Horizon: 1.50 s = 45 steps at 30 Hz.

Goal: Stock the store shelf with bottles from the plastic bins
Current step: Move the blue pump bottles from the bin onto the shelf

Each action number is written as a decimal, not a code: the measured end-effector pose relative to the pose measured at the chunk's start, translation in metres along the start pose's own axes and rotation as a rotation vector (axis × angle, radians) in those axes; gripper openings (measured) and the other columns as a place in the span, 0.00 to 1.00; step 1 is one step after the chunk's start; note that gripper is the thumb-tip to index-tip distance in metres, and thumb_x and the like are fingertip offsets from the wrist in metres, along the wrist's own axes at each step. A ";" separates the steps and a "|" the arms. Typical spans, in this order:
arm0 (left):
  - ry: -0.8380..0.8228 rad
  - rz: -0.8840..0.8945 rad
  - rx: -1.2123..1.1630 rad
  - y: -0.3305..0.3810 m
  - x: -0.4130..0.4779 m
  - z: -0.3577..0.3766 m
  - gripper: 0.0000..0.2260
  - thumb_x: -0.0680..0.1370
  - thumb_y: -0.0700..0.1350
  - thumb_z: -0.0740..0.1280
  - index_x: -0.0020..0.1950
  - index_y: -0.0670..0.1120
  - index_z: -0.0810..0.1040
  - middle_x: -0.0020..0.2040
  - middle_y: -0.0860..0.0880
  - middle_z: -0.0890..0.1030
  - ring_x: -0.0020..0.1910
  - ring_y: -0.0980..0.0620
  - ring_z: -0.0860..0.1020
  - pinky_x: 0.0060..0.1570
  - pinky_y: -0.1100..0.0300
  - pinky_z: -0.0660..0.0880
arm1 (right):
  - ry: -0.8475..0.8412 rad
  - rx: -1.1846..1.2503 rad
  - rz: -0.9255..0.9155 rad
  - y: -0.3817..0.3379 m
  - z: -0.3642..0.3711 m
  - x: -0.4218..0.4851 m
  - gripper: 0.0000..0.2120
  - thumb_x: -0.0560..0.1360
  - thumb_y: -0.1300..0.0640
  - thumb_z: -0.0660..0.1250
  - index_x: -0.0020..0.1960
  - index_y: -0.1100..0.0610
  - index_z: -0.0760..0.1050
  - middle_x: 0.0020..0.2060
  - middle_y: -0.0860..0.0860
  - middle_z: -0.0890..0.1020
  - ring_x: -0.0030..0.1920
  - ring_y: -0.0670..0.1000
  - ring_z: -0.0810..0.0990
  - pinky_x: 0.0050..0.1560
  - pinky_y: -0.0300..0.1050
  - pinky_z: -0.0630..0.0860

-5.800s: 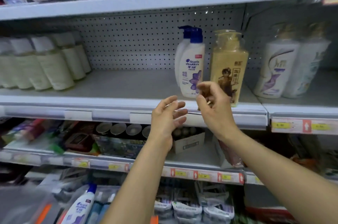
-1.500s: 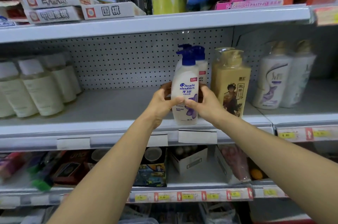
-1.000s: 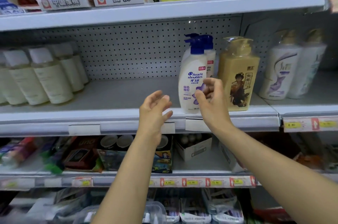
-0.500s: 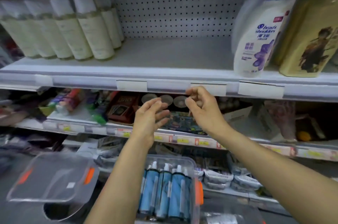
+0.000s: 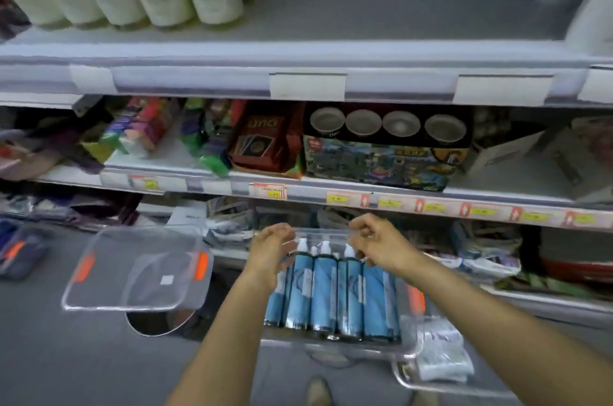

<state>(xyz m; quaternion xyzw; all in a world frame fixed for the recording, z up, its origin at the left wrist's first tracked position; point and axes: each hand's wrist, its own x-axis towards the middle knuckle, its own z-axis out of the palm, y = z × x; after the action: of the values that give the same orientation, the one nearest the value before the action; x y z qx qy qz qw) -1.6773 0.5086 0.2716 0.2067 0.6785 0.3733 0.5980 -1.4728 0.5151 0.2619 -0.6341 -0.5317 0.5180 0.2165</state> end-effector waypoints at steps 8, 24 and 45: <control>-0.071 -0.222 0.138 -0.064 0.037 0.018 0.03 0.82 0.43 0.63 0.52 0.46 0.77 0.47 0.48 0.79 0.45 0.51 0.78 0.46 0.56 0.78 | 0.028 -0.045 0.396 0.100 0.026 0.007 0.16 0.78 0.57 0.68 0.64 0.59 0.70 0.51 0.54 0.74 0.44 0.52 0.74 0.45 0.47 0.75; -0.138 -0.404 0.180 -0.143 0.070 0.080 0.08 0.83 0.41 0.63 0.44 0.48 0.77 0.40 0.48 0.77 0.37 0.53 0.73 0.39 0.61 0.73 | -0.002 -0.186 0.628 0.189 0.071 0.027 0.48 0.71 0.47 0.76 0.76 0.62 0.50 0.71 0.61 0.64 0.71 0.62 0.66 0.68 0.51 0.68; -0.059 -0.229 0.087 -0.142 0.087 0.028 0.27 0.69 0.51 0.80 0.64 0.51 0.73 0.53 0.46 0.83 0.49 0.46 0.83 0.53 0.45 0.81 | -0.089 0.426 0.366 0.142 0.090 0.019 0.11 0.72 0.58 0.76 0.53 0.57 0.80 0.48 0.54 0.83 0.52 0.55 0.82 0.50 0.45 0.81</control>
<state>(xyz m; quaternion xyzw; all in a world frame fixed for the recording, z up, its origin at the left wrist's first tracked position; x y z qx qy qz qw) -1.6438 0.4887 0.1072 0.1643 0.6953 0.2666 0.6469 -1.4908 0.4591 0.1029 -0.6365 -0.2964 0.6758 0.2241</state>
